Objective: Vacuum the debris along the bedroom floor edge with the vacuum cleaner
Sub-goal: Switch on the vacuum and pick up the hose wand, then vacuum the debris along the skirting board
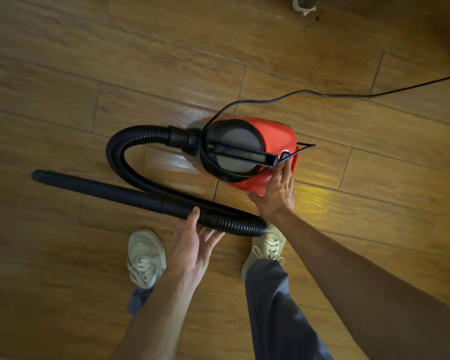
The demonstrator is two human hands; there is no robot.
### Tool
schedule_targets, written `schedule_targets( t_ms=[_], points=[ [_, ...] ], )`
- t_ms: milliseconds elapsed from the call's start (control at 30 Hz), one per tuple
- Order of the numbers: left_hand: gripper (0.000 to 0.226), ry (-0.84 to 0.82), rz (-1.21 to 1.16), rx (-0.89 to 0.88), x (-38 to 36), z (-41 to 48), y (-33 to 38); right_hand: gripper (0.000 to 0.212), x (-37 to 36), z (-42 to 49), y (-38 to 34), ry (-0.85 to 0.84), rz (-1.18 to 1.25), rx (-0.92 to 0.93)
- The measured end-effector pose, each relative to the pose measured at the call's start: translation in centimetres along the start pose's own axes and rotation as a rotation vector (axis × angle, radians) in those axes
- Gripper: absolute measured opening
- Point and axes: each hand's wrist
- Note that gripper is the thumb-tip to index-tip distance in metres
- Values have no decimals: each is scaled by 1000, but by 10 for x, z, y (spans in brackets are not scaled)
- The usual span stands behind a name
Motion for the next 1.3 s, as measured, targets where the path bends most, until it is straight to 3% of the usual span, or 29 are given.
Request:
schedule_targets(
  t_ms=[67, 133, 200, 233, 300, 400, 500, 600, 700, 833, 900, 1033, 1300],
  points=[
    [37, 14, 25, -4, 1, -4, 3, 104, 9, -7, -8, 7, 27, -60],
    [32, 25, 55, -12, 2, -8, 6, 66, 25, -16, -16, -1, -68, -133],
    [28, 28, 67, -28, 2, -13, 9, 30, 43, -30, -30, -124, -190, -122],
    [28, 27, 69, -36, 2, -17, 9, 25, 50, -37, -39, -212, -218, -66],
    [31, 27, 68, -52, 3, -23, 10, 26, 57, -52, -64, -332, -178, 86],
    [31, 39, 93, -82, 4, -33, 11, 18, 44, -72, -115, -379, 55, 313],
    [20, 56, 107, -114, 10, -43, 14, 24, 7, -77, -158, -452, 166, 395],
    [18, 56, 119, -137, 23, -48, 18, 38, -34, -79, -188, -542, 157, 442],
    [17, 63, 109, -170, 39, -53, 26, 38, -65, -84, -206, -550, 113, 503],
    [22, 85, 56, -153, 65, -60, 38, 30, -91, -96, -218, -502, 102, 509],
    [38, 90, 42, -133, 80, -61, 42, 29, -101, -106, -225, -498, 98, 502],
    [18, 103, 72, -108, 111, -65, 51, 32, -121, -125, -246, -488, 67, 462],
    [14, 161, -24, -176, 178, -73, 78, 30, -180, -157, -295, -468, 33, 386]
  ],
)
Point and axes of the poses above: each hand's wrist, its own z-axis towards the middle knuckle, its own x-axis out of the back of the hand, y = z × x, and after that the axes turned 14 degrees about z, right-handed
